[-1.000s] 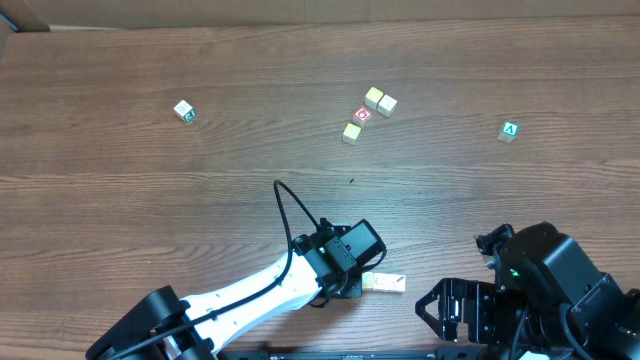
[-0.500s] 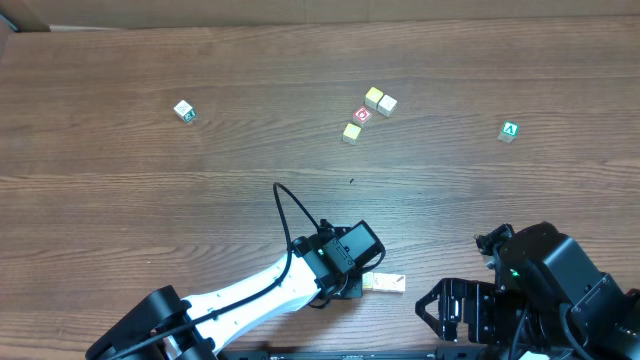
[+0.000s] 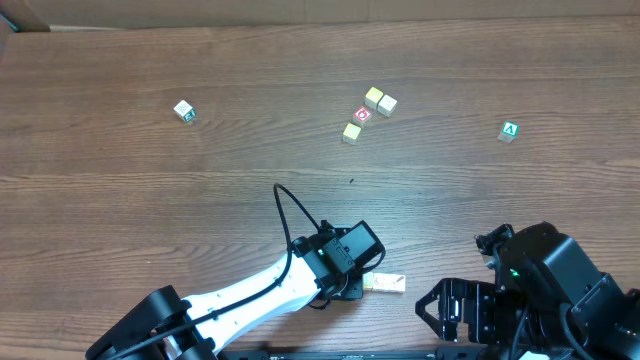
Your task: Flip 4 blocks
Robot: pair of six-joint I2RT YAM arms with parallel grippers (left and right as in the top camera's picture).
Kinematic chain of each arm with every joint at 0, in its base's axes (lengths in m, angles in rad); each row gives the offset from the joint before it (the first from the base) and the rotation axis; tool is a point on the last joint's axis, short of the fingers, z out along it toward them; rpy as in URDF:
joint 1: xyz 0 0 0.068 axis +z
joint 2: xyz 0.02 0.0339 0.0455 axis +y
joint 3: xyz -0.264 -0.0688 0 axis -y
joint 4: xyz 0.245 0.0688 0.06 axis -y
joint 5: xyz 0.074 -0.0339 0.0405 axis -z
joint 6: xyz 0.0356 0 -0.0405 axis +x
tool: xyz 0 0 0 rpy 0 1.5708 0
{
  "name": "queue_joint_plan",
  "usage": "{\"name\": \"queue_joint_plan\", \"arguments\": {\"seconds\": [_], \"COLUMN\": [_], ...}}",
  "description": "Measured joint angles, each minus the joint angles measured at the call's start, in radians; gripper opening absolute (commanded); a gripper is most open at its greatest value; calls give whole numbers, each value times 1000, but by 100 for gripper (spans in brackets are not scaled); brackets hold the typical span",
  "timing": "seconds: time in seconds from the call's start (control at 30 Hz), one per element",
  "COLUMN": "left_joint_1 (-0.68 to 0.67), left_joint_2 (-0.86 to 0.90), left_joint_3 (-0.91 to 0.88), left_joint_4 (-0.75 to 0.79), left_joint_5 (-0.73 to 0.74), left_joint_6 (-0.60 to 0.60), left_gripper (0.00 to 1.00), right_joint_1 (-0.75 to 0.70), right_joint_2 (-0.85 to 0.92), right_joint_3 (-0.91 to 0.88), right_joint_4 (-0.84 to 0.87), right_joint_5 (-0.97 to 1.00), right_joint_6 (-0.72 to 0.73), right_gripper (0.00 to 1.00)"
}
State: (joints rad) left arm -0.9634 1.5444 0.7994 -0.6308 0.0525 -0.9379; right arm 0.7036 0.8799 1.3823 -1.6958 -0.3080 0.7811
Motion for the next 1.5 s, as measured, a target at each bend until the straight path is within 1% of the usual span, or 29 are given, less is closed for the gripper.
{"name": "queue_joint_plan", "arguments": {"seconds": [0.2, 0.43, 0.7, 0.9, 0.93, 0.97, 1.0, 1.03, 1.27, 1.5], "left_joint_1": [0, 0, 0, 0, 0, 0, 0, 0, 1, 1], "left_joint_2": [0, 0, -3, -80, -95, -112, -129, -144, -175, -171], "left_joint_3": [-1, -1, -2, -2, -2, -2, -2, -2, -4, -48], "left_joint_4": [0, 0, -1, -20, -29, -41, -54, -66, -164, -167], "left_joint_5": [3, 3, -2, -22, -27, -33, -39, -44, -66, -64], "left_joint_6": [-3, -3, -3, -2, -2, -2, -3, -1, -10, -53], "left_gripper": [40, 39, 40, 43, 40, 29, 15, 4, 4, 4], "right_joint_1": [0, 0, 0, 0, 0, 0, 0, 0, 0, 0], "right_joint_2": [0, 0, 0, 0, 0, 0, 0, 0, 0, 0], "right_joint_3": [0, 0, 0, 0, 0, 0, 0, 0, 0, 0], "right_joint_4": [0, 0, 0, 0, 0, 0, 0, 0, 0, 0], "right_joint_5": [0, 0, -2, -3, -3, -3, -3, -2, -3, -3], "right_joint_6": [0, 0, -1, 0, 0, 0, 0, 0, 0, -4], "right_gripper": [100, 100, 100, 100, 100, 100, 100, 100, 100, 100]}}
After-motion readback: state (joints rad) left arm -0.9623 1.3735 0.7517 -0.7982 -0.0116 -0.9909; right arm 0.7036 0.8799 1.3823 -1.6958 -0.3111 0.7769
